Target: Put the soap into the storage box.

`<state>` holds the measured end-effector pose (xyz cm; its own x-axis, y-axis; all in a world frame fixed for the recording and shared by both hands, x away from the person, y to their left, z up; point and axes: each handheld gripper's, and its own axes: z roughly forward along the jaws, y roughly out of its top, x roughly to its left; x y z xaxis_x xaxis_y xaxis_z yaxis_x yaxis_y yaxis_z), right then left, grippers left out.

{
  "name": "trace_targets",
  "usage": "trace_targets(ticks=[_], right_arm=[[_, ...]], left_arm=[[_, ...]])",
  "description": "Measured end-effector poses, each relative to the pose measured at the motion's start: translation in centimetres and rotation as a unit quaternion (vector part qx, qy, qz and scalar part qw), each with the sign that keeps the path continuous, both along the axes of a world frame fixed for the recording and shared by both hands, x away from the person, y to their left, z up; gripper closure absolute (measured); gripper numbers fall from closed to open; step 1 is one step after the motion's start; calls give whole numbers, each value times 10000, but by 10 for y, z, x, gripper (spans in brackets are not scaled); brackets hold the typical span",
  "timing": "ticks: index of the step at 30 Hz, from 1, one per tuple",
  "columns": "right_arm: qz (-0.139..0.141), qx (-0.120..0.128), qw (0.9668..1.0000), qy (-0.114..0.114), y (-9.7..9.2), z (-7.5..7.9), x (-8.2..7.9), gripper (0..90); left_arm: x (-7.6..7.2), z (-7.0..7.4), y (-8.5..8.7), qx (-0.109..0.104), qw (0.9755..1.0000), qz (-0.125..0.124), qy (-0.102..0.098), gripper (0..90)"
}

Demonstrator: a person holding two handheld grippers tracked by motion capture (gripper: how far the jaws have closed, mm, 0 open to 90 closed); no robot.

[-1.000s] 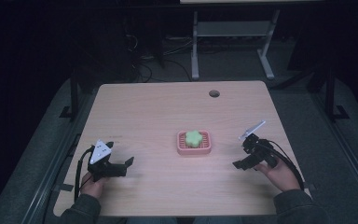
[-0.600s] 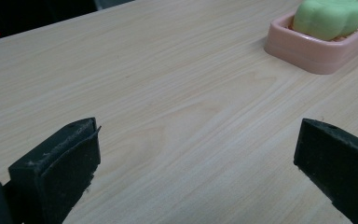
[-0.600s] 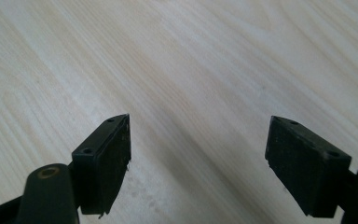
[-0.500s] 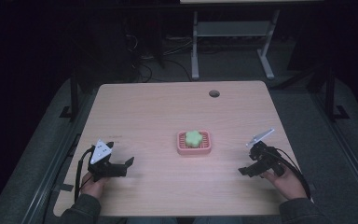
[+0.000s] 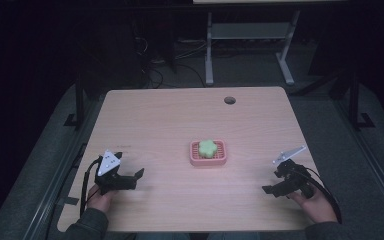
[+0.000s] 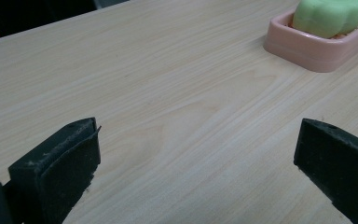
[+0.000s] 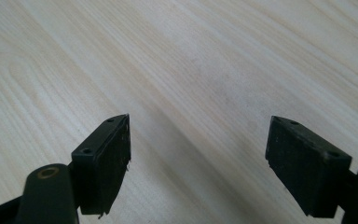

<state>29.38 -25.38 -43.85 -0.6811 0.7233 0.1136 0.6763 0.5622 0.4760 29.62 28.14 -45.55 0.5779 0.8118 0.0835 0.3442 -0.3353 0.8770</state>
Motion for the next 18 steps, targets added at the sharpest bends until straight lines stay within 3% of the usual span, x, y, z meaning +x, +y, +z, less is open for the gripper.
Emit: trace_targets(ticks=[18], right_arm=[[-321,291,9986,-312,-16,-8,-29,212]], left_arm=[[0,-2,-3,77,9999,-96,-6,0]])
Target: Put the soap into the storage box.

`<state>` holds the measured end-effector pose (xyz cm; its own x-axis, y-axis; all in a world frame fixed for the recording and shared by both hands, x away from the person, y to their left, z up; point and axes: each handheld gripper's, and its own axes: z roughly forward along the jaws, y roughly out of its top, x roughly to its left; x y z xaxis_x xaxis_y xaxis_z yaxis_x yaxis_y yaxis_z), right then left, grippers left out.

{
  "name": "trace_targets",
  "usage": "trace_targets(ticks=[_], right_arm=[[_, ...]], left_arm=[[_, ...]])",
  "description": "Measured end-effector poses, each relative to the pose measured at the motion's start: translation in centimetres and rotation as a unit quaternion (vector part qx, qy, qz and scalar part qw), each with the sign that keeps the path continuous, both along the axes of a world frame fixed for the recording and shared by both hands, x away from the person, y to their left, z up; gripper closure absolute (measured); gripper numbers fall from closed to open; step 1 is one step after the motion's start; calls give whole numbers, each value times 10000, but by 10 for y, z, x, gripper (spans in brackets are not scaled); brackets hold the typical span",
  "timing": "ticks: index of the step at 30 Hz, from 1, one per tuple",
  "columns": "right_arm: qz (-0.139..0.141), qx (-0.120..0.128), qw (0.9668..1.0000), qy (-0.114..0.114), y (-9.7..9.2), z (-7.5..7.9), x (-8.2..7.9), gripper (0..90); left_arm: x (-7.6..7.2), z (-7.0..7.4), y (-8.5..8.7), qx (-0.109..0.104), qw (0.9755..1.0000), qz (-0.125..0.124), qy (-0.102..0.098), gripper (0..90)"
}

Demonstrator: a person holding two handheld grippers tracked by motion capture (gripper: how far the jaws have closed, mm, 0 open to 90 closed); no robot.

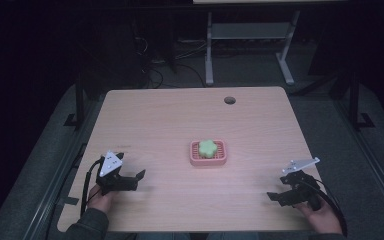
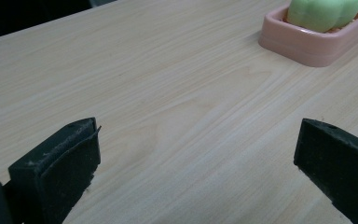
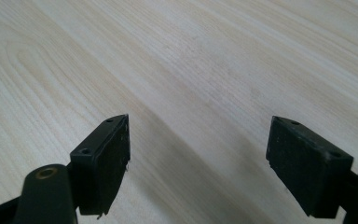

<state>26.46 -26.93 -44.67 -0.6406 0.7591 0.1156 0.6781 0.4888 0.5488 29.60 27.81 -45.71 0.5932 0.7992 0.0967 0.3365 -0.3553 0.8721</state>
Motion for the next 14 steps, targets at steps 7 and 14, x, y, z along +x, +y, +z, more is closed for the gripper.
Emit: trace_targets(ticks=[7,14], right_arm=[[-46,103,9998,-140,0,2,-8,205],[-38,182,9996,-193,6,-1,-16,194]], left_arm=[[0,0,0,-23,10000,-28,-26,0],[1,0,-2,6,10000,-63,-33,0]])
